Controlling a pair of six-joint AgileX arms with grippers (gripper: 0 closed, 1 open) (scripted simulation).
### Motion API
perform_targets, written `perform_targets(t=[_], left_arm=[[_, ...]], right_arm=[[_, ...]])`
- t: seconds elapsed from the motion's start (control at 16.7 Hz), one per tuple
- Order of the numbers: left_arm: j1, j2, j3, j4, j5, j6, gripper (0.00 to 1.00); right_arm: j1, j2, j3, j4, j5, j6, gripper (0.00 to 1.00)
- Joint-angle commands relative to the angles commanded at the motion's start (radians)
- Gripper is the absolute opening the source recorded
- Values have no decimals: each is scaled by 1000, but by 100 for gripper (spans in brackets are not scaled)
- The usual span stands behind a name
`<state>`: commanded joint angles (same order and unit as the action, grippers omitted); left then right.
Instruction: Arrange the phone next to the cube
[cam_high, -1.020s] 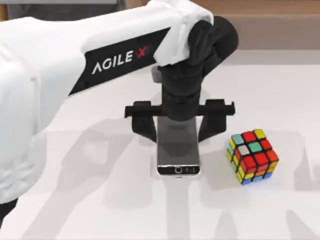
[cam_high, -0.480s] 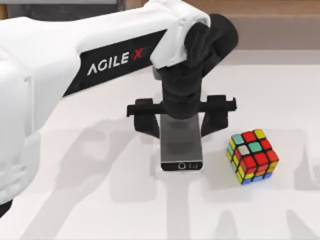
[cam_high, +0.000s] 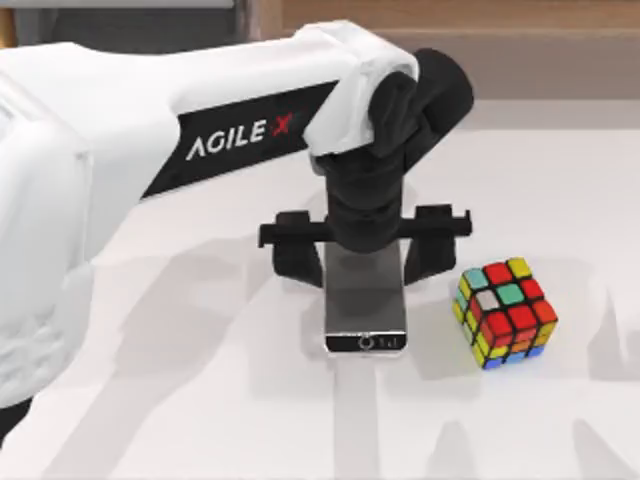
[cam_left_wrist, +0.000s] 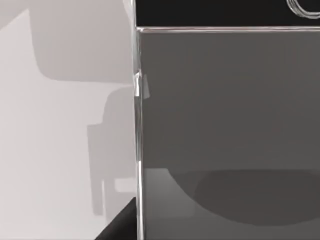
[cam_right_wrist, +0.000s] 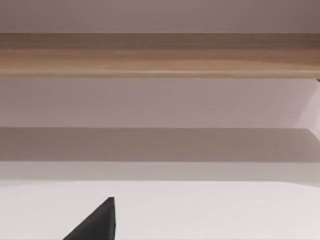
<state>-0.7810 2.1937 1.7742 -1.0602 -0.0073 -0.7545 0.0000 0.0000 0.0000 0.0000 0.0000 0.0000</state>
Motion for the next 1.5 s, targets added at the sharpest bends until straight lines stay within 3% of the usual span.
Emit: perform_targets(t=[0.6, 1.38, 1.5], left_arm=[[-4, 53, -51, 20, 3, 0, 0], [-4, 53, -51, 20, 3, 0, 98], [-4, 53, -51, 20, 3, 0, 100]], right_arm=[[0, 0, 0, 0, 0, 0, 100], [0, 0, 0, 0, 0, 0, 100], [0, 0, 0, 0, 0, 0, 100]])
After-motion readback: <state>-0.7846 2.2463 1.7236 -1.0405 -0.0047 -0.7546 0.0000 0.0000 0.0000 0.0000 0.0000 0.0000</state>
